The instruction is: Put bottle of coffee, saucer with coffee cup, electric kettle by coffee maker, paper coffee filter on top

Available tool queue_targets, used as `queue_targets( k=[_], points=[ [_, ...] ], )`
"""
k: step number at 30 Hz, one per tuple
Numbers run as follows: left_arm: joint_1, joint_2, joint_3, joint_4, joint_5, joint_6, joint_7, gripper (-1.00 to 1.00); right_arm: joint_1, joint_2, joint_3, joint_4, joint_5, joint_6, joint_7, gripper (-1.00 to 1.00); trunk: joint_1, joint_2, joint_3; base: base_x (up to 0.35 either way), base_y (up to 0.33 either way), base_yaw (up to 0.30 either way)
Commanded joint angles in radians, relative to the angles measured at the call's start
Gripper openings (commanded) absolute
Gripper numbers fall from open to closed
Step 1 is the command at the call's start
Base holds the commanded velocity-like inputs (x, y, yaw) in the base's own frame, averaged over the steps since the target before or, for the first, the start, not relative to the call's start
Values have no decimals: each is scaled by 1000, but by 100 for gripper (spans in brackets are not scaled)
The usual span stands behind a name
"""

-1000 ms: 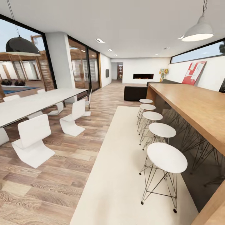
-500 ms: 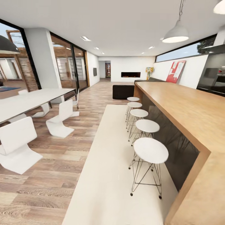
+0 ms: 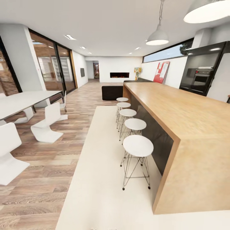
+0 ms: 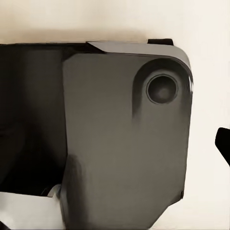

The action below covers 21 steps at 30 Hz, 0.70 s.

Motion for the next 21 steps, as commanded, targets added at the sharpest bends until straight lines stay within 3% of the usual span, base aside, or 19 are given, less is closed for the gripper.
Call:
queue_targets(
  k=[1, 21],
  points=[
    [0, 0, 2, 0, 7, 1, 0, 100, 0, 0, -1, 0, -2, -1, 7, 100, -4, 7, 2, -72, 0, -267],
    [0, 0, 2, 0, 7, -6, 4, 100, 0, -8, -1, 1, -3, -4, 13, 100, -81, 147, 51, -6, 0, -271]
  ],
)
